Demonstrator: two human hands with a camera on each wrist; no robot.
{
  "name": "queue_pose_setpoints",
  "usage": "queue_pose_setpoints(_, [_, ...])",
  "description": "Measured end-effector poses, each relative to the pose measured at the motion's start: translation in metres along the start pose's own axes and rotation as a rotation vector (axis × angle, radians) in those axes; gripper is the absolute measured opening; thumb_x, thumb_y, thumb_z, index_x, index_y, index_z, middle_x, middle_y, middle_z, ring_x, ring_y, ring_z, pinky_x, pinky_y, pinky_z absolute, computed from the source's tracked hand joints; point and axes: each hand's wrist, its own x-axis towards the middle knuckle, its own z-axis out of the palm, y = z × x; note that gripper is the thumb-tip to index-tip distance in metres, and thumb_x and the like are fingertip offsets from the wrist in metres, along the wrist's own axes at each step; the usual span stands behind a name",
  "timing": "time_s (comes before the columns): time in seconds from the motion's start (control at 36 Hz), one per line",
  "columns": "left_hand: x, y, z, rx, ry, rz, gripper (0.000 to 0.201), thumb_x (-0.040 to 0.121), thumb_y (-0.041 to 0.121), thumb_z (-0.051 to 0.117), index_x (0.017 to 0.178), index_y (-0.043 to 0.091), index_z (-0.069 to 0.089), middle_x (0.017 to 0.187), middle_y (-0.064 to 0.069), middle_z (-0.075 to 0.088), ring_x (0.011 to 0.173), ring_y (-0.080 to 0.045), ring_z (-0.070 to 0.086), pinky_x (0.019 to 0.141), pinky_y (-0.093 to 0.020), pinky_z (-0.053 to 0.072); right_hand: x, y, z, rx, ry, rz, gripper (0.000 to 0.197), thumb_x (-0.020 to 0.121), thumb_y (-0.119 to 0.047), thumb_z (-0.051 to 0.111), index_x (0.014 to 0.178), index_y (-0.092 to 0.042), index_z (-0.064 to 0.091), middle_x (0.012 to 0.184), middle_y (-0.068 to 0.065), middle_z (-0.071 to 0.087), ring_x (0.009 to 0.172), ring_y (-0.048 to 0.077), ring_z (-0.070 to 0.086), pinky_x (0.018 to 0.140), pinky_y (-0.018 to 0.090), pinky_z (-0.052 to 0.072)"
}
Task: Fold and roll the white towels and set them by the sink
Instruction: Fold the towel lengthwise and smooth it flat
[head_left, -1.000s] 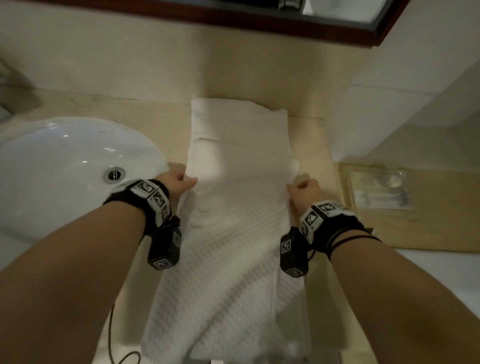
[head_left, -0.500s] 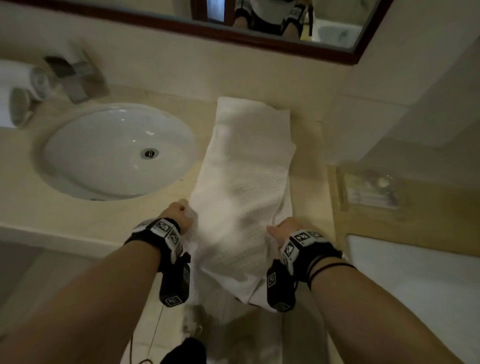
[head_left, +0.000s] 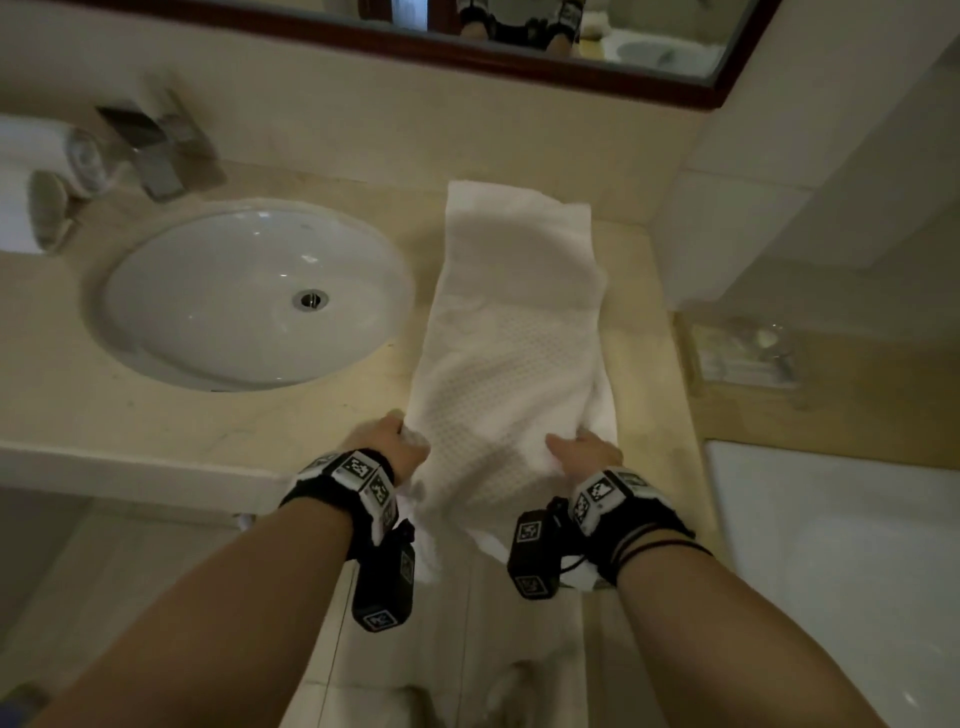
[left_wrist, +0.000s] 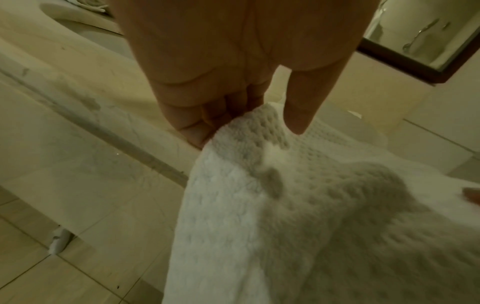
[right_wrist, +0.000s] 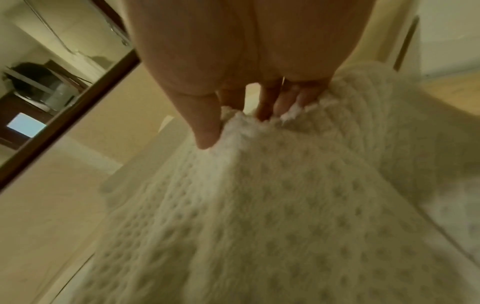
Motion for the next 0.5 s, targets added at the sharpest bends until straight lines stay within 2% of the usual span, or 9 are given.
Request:
queue_pose_setpoints(0.06, [-0.003,0.001,0.001,0.020,-0.001,0.002,0.048,0.090,0.031,0.054,0.133,0.010,0.044,0.128,-0.014,0.053,0.117,-0.031,0.051,0.099,-0.035,0.042,-0.001,0.006,-0.006,0.171,-0.049,-0.019,0.055,0.092,-0.029,0.057,0.141,-0.010,0.040,0.142,0.009,0.045,0.125,0.032,0.048,0.103,0.037,0.041])
queue_pose_setpoints(0.14, [-0.006,0.004,0.002,0.037,0.000,-0.003,0.043,0.090,0.028,0.057,0.128,0.011,0.046,0.126,-0.013,0.056,0.114,-0.030,0.053,0.093,-0.032,0.043,0.006,0.021,-0.020,0.436,-0.099,-0.015,0.046,0.089,-0.017,0.060,0.133,-0.010,0.049,0.129,0.016,0.056,0.109,0.036,0.058,0.079,0.039,0.053])
queue_pose_setpoints(0.22, [-0.011,0.006,0.006,0.021,-0.034,-0.014,0.048,0.088,0.026,0.062,0.130,0.011,0.045,0.129,-0.010,0.055,0.117,-0.027,0.053,0.092,-0.029,0.042,0.012,0.034,-0.026,0.385,-0.034,-0.081,0.024,0.084,-0.028,0.068,0.104,-0.019,0.059,0.104,0.008,0.062,0.080,0.019,0.063,0.053,0.016,0.050])
queue_pose_setpoints(0.25, [-0.011,0.006,0.007,0.029,-0.034,-0.018,0.047,0.087,0.027,0.062,0.129,0.012,0.046,0.128,-0.010,0.055,0.116,-0.027,0.053,0.093,-0.030,0.043,0.012,0.036,-0.027,0.358,-0.010,-0.105,0.033,0.075,-0.043,0.074,0.099,-0.025,0.058,0.102,0.002,0.060,0.076,0.009,0.062,0.055,0.010,0.049])
queue_pose_setpoints(0.28, [-0.010,0.007,0.009,0.042,-0.029,-0.015,0.044,0.087,0.028,0.062,0.127,0.012,0.049,0.127,-0.010,0.056,0.115,-0.027,0.054,0.093,-0.030,0.043,0.009,0.039,-0.027,0.316,-0.014,-0.124,0.047,0.070,-0.054,0.074,0.105,-0.027,0.058,0.108,0.000,0.061,0.084,0.006,0.064,0.069,0.011,0.051])
queue_pose_setpoints(0.33, [-0.011,0.012,0.008,0.059,-0.036,-0.035,0.037,0.089,0.026,0.058,0.122,0.010,0.055,0.123,-0.011,0.058,0.113,-0.028,0.054,0.089,-0.030,0.042,0.005,0.043,-0.027,0.213,-0.024,-0.155,0.067,0.082,-0.052,0.063,0.138,-0.019,0.044,0.132,0.002,0.054,0.119,0.019,0.055,0.104,0.029,0.041])
queue_pose_setpoints(0.36, [-0.012,0.014,0.008,0.059,-0.051,-0.053,0.036,0.091,0.025,0.055,0.123,0.008,0.056,0.124,-0.012,0.058,0.114,-0.029,0.053,0.090,-0.030,0.041,0.001,0.044,-0.028,0.196,-0.044,-0.168,0.070,0.085,-0.050,0.061,0.143,-0.018,0.038,0.136,0.000,0.051,0.125,0.024,0.050,0.108,0.034,0.036])
queue_pose_setpoints(0.42, [-0.011,0.018,0.012,0.039,-0.064,-0.076,0.034,0.094,0.024,0.051,0.123,0.007,0.055,0.125,-0.014,0.056,0.115,-0.029,0.052,0.092,-0.033,0.040,-0.004,0.051,-0.032,0.209,-0.120,-0.215,0.055,0.083,-0.046,0.066,0.128,-0.019,0.049,0.125,-0.004,0.057,0.113,0.021,0.056,0.099,0.031,0.043])
queue_pose_setpoints(0.5, [-0.010,0.025,0.013,0.038,-0.015,-0.098,0.030,0.096,0.021,0.050,0.122,0.005,0.052,0.124,-0.013,0.054,0.114,-0.030,0.052,0.094,-0.035,0.040,-0.016,0.057,-0.039,0.062,-0.239,-0.269,0.030,0.083,-0.026,0.070,0.109,-0.021,0.056,0.101,-0.006,0.061,0.094,0.016,0.057,0.070,0.014,0.046])
